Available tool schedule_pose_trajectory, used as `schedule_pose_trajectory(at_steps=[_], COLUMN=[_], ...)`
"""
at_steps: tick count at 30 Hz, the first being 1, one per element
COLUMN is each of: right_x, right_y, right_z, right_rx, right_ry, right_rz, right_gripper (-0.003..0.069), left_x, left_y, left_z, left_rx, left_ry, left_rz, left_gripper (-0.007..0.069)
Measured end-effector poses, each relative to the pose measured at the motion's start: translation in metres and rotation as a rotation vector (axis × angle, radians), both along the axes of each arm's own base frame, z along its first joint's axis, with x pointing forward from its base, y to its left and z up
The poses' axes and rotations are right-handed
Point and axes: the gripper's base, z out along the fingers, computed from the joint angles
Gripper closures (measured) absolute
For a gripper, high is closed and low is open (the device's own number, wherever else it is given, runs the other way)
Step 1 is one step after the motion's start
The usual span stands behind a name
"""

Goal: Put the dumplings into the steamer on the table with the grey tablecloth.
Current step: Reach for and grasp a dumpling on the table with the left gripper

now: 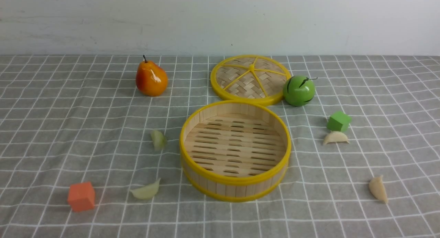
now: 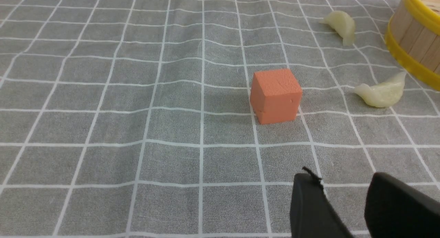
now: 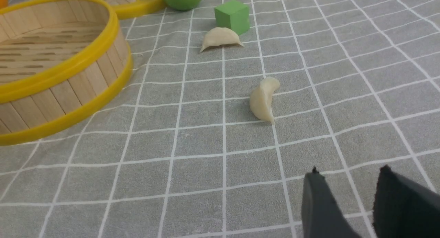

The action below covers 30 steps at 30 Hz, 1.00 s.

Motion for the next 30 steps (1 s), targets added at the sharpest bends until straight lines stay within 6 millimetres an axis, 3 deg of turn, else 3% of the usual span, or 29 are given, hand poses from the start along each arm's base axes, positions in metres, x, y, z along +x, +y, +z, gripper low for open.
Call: schedule_pose_trajectory(at_steps=[15,22,30], right_x=[0.000,0.003,0.003], right_y=[0.000,-0.001,-0.004], right_z=[0.000,0.005,0.041], right_rx=[-0.003,-0.012,-0.019], right_ry=[-0.003,-0.091,-0.489], right_rz=[-0.001,-0.011,-0.048], right_gripper=[0.0419,0.0419,0.0419], left_x=[0.000,0.000,0.004], left_y=[0.000,0.000,0.000], left_z=[0.000,0.002,0.037], left_rx=[0.000,-0.001,-0.021], left_ry=[0.000,-0.018,-0.415], left_rz=[0.000,0.000,0.003], left_gripper=[0.0387,0.0387,0.0387])
